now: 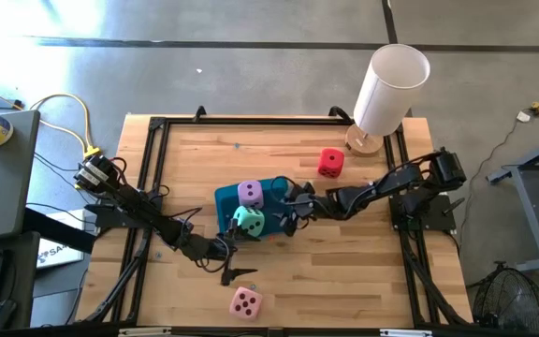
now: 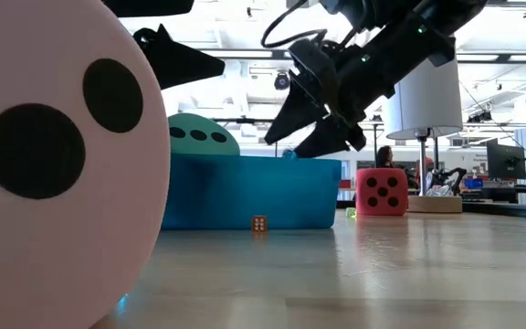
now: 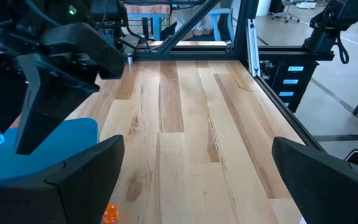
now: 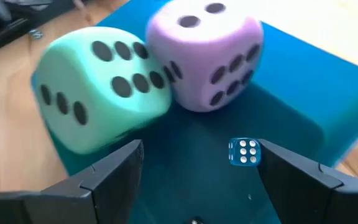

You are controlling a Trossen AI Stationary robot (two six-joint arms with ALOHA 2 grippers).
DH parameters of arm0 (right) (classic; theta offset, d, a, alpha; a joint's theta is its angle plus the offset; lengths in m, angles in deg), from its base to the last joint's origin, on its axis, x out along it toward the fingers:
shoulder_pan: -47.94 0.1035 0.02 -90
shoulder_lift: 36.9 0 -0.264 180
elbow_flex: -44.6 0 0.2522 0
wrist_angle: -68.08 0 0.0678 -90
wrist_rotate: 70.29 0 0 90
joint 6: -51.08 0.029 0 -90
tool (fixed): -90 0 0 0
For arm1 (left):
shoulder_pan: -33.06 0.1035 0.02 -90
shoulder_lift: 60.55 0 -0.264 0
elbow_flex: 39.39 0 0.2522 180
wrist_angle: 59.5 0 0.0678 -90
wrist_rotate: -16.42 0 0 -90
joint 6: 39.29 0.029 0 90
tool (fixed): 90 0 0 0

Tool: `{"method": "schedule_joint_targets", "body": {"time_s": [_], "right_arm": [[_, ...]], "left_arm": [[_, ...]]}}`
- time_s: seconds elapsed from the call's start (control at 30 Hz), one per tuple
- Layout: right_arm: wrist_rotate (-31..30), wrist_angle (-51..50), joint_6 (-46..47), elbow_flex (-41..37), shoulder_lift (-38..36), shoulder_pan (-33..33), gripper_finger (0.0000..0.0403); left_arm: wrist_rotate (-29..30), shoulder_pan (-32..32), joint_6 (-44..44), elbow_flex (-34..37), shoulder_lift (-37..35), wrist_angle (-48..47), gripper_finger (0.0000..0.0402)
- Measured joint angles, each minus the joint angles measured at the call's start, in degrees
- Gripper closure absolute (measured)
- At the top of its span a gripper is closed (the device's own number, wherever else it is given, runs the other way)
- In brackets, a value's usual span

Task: Pick & Place Dice
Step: Put the small blue dice into the blue bin

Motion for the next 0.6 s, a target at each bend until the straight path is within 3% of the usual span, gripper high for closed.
{"method": "schedule_joint_targets", "body": {"time_s": [0.6], "right_arm": [[-8.0,-3.6,2.9,0.0,-0.8,-0.1,0.0104]], "left_arm": [[0.0,0.0,0.0,0.0,0.0,0.0,0.0002]]}}
